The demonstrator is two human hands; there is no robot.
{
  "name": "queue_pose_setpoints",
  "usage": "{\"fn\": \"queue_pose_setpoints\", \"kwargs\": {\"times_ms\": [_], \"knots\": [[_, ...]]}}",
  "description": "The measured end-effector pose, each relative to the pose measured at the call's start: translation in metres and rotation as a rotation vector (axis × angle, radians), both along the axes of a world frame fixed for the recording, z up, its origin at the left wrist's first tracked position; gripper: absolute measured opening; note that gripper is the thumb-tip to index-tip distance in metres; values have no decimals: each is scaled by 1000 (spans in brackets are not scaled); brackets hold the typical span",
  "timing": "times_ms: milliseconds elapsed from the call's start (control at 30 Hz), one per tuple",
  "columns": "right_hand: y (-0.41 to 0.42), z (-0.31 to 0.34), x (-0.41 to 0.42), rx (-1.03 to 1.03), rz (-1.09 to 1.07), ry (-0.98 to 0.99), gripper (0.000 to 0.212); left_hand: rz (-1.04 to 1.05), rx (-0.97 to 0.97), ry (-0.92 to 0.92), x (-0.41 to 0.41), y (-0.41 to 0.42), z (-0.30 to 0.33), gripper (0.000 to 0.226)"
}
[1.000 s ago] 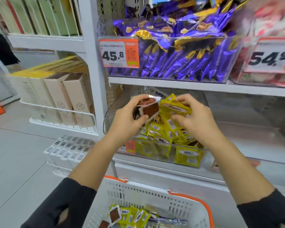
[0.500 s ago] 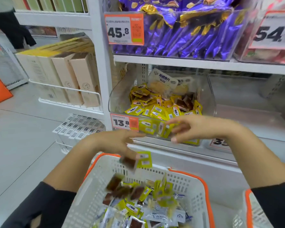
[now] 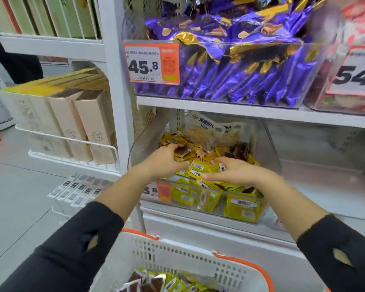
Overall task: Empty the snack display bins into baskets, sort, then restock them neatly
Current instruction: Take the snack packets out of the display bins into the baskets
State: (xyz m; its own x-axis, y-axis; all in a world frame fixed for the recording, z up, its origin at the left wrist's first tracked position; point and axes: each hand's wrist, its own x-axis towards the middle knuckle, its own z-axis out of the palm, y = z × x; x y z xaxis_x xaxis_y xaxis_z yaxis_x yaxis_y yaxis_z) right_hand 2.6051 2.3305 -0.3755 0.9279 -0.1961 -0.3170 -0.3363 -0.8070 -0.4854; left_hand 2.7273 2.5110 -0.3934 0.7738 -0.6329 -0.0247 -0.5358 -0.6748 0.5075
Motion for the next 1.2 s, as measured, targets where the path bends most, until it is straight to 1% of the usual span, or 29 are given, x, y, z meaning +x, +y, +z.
{"fn": "queue_pose_setpoints", "kwargs": {"times_ms": [33, 67, 133, 200, 267, 300, 333, 367, 433, 500, 533, 567, 633, 667, 700, 733, 800, 833, 867, 933, 967, 1033, 1067, 1100, 1133, 1200], "knots": [[2, 0, 6, 51, 34, 37, 97, 12, 3, -5, 9, -9, -4, 83], [6, 1, 12, 66, 90, 76, 96, 39, 24, -18, 18, -17, -8, 90], [9, -4, 27, 5, 177, 130, 93, 84, 138, -75, 37, -32, -15, 107], [7, -16, 44, -62, 165, 157, 95, 82, 296, -127, 53, -45, -21, 124], [0, -30, 57, -169, 109, 145, 90, 78, 404, -161, 67, -57, -25, 128], [-5, -35, 62, -237, 77, 137, 84, 84, 425, -157, 74, -62, -27, 127], [-11, -41, 65, -292, 47, 130, 82, 89, 421, -148, 79, -66, -27, 126], [-15, -44, 67, -316, 30, 127, 85, 95, 398, -138, 84, -68, -28, 125], [-19, -48, 68, -301, 34, 148, 92, 110, 351, -122, 93, -71, -31, 122], [-18, -49, 67, -295, 63, 172, 97, 116, 379, -91, 95, -74, -32, 116], [-17, -48, 66, -305, 76, 182, 100, 101, 413, -76, 94, -75, -31, 108], [-15, -48, 64, -314, 90, 184, 102, 68, 432, -51, 92, -75, -29, 96], [-13, -46, 63, -272, 113, 175, 103, -12, 379, 50, 87, -76, -25, 63], [-12, -44, 62, -237, 124, 173, 103, -62, 359, 103, 84, -74, -23, 51], [-11, -42, 61, -210, 128, 175, 104, -118, 354, 155, 81, -72, -23, 49], [-12, -41, 61, -192, 121, 181, 105, -156, 374, 209, 76, -67, -23, 58], [-13, -37, 60, -156, 79, 193, 103, -200, 433, 317, 62, -57, -18, 88], [-14, -36, 60, -126, 53, 186, 97, -194, 419, 391, 56, -51, -16, 94], [-15, -35, 59, -85, 32, 161, 87, -161, 369, 456, 51, -46, -13, 86], [-15, -32, 57, 13, 6, 73, 67, -105, 249, 436, 49, -36, -12, 53], [-16, -30, 55, 70, -3, 38, 64, -90, 223, 346, 51, -32, -11, 44], [-16, -27, 52, 142, 14, 34, 68, -117, 283, 78, 51, -24, -10, 28], [-16, -28, 51, 137, 46, 65, 74, -132, 313, -19, 53, -21, -11, 33], [-15, -29, 51, 114, 79, 106, 81, -133, 359, -55, 55, -19, -14, 52], [-15, -31, 51, 94, 103, 140, 88, -121, 395, -19, 57, -16, -15, 67], [-14, -33, 53, 84, 103, 168, 95, -109, 406, 139, 61, -11, -17, 87]]}}
